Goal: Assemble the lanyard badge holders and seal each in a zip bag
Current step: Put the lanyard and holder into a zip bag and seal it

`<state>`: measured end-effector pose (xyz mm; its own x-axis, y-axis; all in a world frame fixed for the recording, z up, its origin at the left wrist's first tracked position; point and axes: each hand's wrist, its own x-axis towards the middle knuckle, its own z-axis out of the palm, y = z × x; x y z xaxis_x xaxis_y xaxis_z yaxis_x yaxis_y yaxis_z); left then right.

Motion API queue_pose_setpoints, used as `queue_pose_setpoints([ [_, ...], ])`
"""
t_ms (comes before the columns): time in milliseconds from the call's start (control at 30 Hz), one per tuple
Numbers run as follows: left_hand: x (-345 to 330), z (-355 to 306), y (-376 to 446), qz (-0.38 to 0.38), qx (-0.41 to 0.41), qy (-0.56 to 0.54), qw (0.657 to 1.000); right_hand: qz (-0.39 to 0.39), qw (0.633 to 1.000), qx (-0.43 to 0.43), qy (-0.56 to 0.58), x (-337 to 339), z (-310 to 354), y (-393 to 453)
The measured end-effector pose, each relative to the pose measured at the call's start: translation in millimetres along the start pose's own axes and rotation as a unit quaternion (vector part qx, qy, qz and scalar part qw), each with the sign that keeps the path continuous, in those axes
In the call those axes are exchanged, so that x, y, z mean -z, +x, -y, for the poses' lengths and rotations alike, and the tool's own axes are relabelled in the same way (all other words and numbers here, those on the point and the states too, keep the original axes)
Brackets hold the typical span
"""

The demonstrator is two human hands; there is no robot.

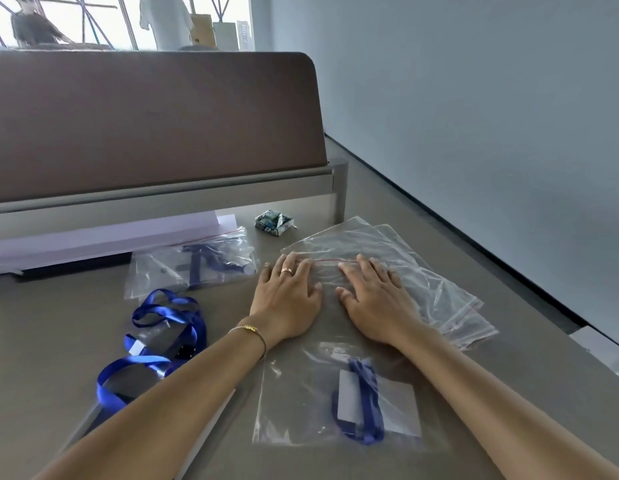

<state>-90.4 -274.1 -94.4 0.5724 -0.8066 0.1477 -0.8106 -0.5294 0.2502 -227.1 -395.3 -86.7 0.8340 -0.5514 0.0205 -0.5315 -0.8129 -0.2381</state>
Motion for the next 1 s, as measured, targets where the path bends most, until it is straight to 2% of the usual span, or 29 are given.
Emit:
queue_pose_setpoints([
  [100, -0.4, -0.3, 1.9, 0.044, 0.017, -0.003, 0.999, 0.017, 1.0, -0.002, -0.01, -0.5, 0.2, 3.0],
  [167, 2.9, 1.7, 2.4, 0.02, 0.014, -0.034, 0.999, 0.014, 1.0, 0.003, -0.007, 1.6, -0.4, 3.4],
  [300, 25.6, 10.5, 14.4, -0.082, 0.008, -0.068, 0.994, -0.008, 1.0, 0.023, 0.016, 16.2, 2.6, 12.6],
  [500, 43.0, 23.6, 38.0, -0.055, -0.006, 0.006, 0.998, -0.043, 0.997, 0.07, 0.009, 26.9, 23.9, 48.4],
  [667, 48.6, 28.2, 35.9, -0.083, 0.004, -0.088, 0.993, -0.074, 0.993, 0.084, 0.039, 25.7, 41.8, 57.6],
  [833, 59.4, 26.9, 21.8, -0.154, -0.019, -0.142, 0.978, -0.132, 0.982, 0.129, 0.048, 29.6, 57.3, 54.3],
  [1000, 74.1, 28.3, 5.2, -0.173, -0.026, -0.209, 0.962, -0.185, 0.968, 0.154, 0.074, 37.4, 71.3, 49.7],
])
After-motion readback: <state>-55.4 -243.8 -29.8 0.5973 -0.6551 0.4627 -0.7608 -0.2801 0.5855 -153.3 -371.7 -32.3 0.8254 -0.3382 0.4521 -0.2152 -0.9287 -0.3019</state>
